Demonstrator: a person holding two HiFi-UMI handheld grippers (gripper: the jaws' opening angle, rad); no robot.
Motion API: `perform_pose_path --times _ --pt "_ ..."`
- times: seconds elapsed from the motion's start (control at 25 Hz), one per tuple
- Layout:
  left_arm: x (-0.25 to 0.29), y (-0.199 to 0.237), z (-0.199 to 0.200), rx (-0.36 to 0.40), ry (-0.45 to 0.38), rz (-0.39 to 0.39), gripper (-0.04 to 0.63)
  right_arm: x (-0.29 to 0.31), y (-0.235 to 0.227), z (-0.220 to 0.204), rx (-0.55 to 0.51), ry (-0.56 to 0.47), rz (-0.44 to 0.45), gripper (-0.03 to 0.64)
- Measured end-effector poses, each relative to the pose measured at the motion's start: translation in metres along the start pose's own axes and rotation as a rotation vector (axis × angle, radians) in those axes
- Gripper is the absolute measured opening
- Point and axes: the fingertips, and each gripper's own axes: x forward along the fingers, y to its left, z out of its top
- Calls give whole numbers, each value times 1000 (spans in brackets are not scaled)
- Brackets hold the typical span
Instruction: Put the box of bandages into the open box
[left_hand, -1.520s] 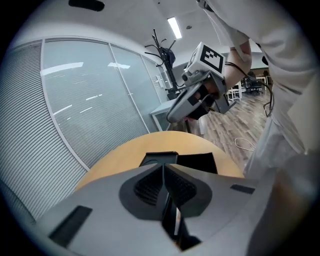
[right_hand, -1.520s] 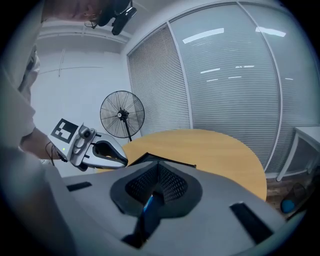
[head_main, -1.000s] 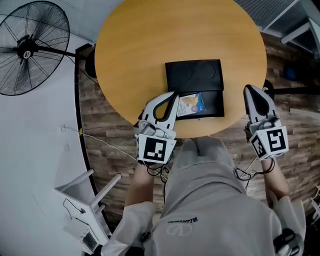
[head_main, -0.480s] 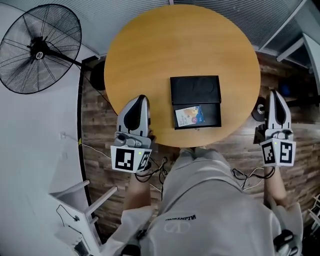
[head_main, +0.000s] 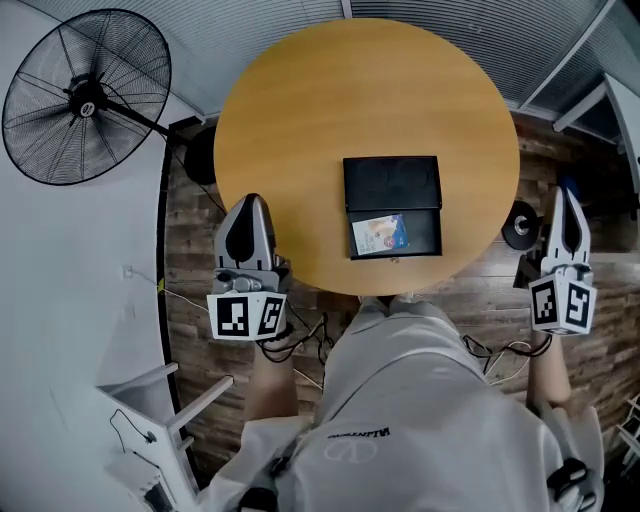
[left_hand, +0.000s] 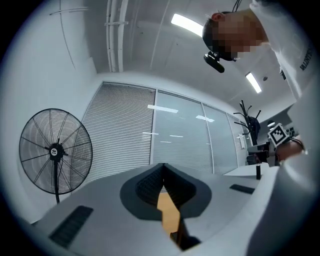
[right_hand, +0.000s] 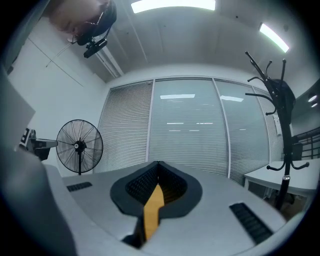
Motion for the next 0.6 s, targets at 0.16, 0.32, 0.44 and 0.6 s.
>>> perform_pose_path --times 0.16,0.32,0.44,0.6 --pt "1 -1 -2 21 7 -1 8 -1 0 -3 -6 17 2 17" --pt "3 -4 0 34 7 -9 8 0 -1 -7 5 27 -1 18" --pt "2 -5 1 43 8 -10 8 -3 -1 -8 -2 37 -2 17" --pt "2 -6 3 42 6 -14 8 -4 -2 -8 0 41 1 17"
